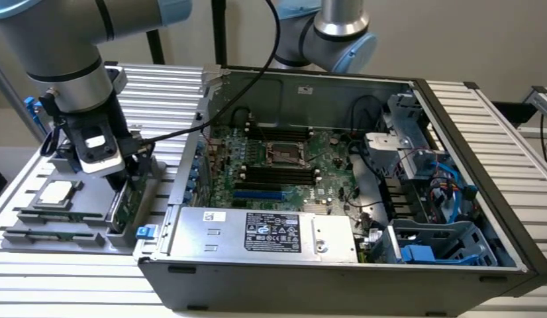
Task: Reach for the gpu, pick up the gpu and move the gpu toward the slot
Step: 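Pick up the gpu and move the gpu toward the slot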
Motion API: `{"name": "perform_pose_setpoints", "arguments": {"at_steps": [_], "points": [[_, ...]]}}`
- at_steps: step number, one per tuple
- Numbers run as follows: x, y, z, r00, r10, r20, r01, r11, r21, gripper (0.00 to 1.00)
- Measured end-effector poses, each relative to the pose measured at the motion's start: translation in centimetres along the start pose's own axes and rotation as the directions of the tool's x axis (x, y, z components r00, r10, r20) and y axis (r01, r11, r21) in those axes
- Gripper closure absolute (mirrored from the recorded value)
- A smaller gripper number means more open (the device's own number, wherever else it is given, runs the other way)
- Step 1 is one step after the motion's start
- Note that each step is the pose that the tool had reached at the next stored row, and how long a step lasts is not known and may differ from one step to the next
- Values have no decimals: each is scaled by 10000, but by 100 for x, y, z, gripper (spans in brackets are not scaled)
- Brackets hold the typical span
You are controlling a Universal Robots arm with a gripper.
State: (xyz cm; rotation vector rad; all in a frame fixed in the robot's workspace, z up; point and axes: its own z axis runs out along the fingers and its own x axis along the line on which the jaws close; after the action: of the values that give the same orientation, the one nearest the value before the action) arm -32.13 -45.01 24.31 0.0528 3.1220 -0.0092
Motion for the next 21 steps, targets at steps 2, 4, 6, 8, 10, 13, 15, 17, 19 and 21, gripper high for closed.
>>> {"name": "perform_pose_setpoints", "arguments": {"at_steps": [2,4,6,8,10,13,15,17,19,21], "points": [[0,3,1,10000,0,0,0,10000,1,61],[0,5,3,10000,0,0,0,10000,0,63],[0,5,5,10000,0,-2,0,10000,2,70],[0,6,8,10000,0,-1,0,10000,1,70],[0,5,10,10000,0,-1,0,10000,1,70],[0,5,10,10000,0,-1,0,10000,2,73],[0,6,10,10000,0,-1,0,10000,1,74],[1,6,10,10000,0,-7,0,10000,0,74],[0,6,8,10000,1,-26,-1,10000,0,74],[-2,6,1,10000,0,-71,0,10000,1,74]]}}
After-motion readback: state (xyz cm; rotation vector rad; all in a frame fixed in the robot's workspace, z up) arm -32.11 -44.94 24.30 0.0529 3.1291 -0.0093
